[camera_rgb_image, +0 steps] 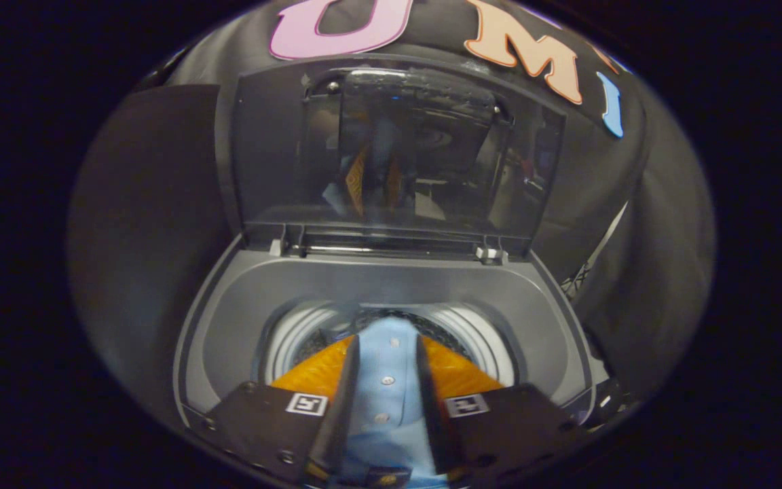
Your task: Put the clothes into the washing machine and then close the washing machine lid.
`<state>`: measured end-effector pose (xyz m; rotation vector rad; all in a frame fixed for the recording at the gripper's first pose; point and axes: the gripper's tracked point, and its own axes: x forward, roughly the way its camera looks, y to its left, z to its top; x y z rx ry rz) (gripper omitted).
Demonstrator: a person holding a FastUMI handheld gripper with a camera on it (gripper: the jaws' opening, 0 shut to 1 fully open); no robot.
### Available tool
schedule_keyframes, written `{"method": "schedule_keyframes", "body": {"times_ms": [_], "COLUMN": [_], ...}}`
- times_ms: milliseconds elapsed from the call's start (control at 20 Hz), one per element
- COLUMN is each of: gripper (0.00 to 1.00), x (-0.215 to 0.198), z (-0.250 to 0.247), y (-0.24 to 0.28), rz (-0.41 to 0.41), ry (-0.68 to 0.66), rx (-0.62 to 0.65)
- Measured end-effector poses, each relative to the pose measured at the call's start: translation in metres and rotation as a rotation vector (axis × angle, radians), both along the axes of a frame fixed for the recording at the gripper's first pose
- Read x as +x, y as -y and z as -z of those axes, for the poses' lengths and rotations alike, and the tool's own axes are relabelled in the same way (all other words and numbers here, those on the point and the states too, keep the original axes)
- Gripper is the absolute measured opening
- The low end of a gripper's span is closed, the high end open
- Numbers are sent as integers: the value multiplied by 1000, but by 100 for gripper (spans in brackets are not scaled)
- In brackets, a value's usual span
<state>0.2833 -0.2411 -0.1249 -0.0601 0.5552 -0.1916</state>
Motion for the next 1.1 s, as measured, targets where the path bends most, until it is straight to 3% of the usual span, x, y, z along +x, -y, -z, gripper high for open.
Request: {"method": "schedule_keyframes", "body": {"times_ms": [300,500,750,950,1100], "gripper": [91,92,93,98,98], "x": [-9,-8,-8,-7,-4], "z": [4,-1,-36,-60,-89], "y": [2,-9,-16,-17,-30], "rz": [-8,-42,-74,-62,-128], "ry": [-17,6,65,98,164], "rx": [22,60,20,50,36]}}
